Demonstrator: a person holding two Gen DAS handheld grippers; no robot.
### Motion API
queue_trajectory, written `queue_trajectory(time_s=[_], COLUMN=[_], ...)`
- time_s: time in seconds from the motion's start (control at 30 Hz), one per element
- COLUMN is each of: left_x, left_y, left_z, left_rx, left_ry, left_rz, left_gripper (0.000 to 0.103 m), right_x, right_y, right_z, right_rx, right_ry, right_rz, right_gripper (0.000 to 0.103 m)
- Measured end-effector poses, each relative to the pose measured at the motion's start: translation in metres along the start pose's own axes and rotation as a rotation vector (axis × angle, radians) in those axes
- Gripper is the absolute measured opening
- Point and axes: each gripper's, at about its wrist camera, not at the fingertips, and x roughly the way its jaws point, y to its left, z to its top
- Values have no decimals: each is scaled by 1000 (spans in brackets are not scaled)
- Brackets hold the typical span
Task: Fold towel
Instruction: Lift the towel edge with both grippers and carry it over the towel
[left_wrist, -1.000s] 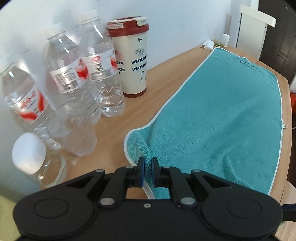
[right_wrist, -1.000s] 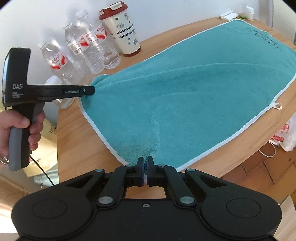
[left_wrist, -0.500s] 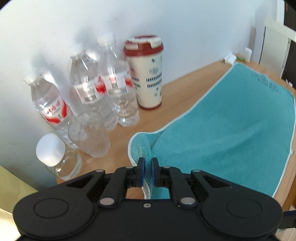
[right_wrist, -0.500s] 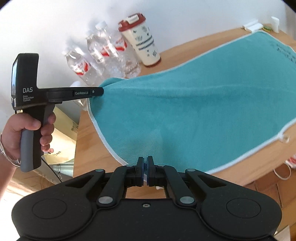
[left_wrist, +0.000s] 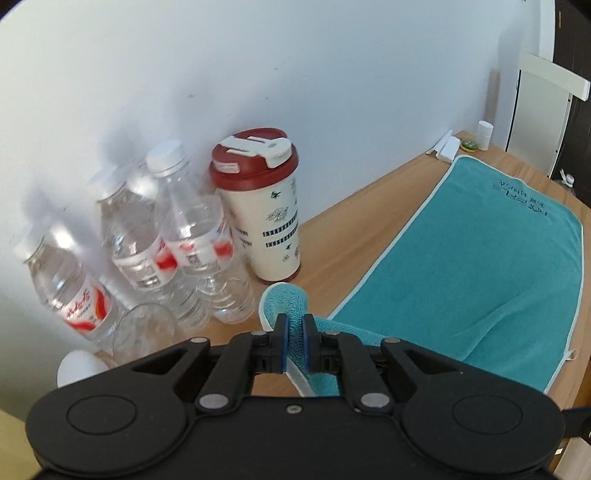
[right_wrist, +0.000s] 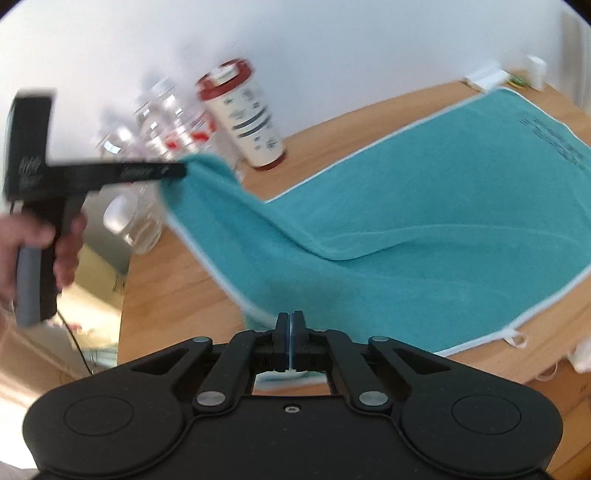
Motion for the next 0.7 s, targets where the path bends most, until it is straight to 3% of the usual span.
queue_trajectory(time_s=[0.03, 0.1, 0.2, 0.5, 0.6, 0.67, 0.7], left_x=[2, 2, 5, 11, 11, 9, 8], left_y=[-2, -3, -5, -6, -3, -2, -2], left_z=[1, 1, 2, -1, -4, -7, -8], left_rx=[3, 1, -14, 8, -4, 3, 5], left_ry=[6, 14, 28, 30, 32, 26, 23], left_rz=[8, 17, 33, 47, 41, 49, 49], left_gripper=[7, 7, 7, 7, 7, 7, 7], right_x=[3, 11, 37, 91, 102, 105, 105], right_y=[2, 8, 11, -3, 0, 2, 2], right_z=[0, -2, -7, -9, -10, -12, -14], right_rx=[-15, -71, -200, -182, -190, -195, -199], right_ry=[8, 20, 51, 134, 164, 175, 179], right_rz=[-1, -8, -33, -24, -47, -58, -60], right_gripper=[26, 37, 38, 38, 33, 16, 3])
